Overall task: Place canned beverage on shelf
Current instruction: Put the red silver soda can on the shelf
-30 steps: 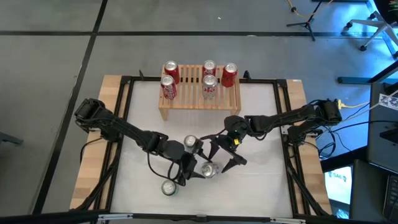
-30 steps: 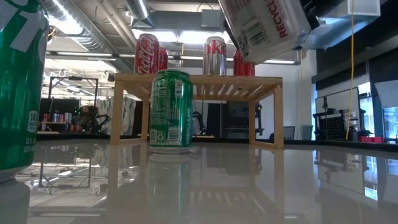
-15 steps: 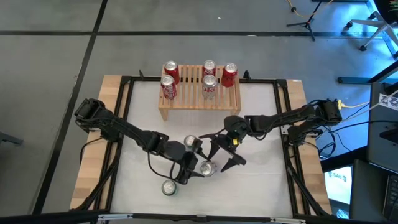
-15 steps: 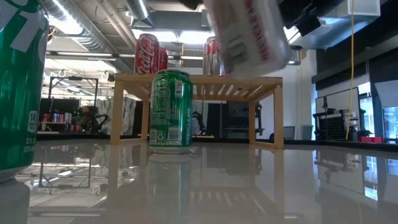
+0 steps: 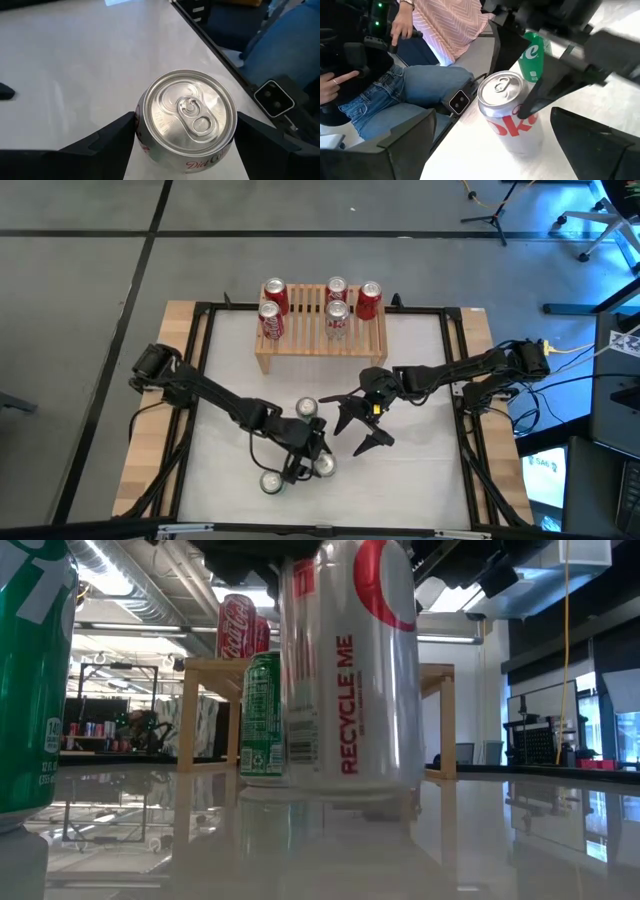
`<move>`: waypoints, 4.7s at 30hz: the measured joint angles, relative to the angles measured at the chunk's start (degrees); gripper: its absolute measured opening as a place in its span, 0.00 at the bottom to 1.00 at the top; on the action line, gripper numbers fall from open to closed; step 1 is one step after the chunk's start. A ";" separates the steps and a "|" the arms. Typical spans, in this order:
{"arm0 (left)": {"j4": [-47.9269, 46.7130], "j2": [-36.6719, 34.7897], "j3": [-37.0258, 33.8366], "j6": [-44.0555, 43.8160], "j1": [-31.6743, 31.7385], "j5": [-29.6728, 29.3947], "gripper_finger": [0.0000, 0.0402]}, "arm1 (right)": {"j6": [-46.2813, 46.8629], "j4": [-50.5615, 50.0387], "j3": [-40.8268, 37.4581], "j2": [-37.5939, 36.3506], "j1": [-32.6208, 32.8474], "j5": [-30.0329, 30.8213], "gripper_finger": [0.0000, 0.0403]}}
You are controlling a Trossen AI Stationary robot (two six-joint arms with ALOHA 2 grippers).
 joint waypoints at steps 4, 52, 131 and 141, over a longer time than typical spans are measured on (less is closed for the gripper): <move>0.60 0.64 0.00 -0.82 0.07 -0.48 0.72 | 0.00 0.00 0.00 0.00 0.00 0.00 0.96; 0.38 0.75 0.00 -1.22 0.07 -2.45 0.74 | -0.02 0.00 0.00 -0.02 0.00 0.00 0.96; -18.13 -0.28 18.25 -4.16 -0.60 -14.24 0.82 | -1.70 -9.05 0.07 -8.71 0.00 -0.94 0.96; -22.67 1.32 20.48 -10.65 -5.05 -22.07 0.82 | -4.85 -18.30 0.07 -12.94 0.00 7.59 0.96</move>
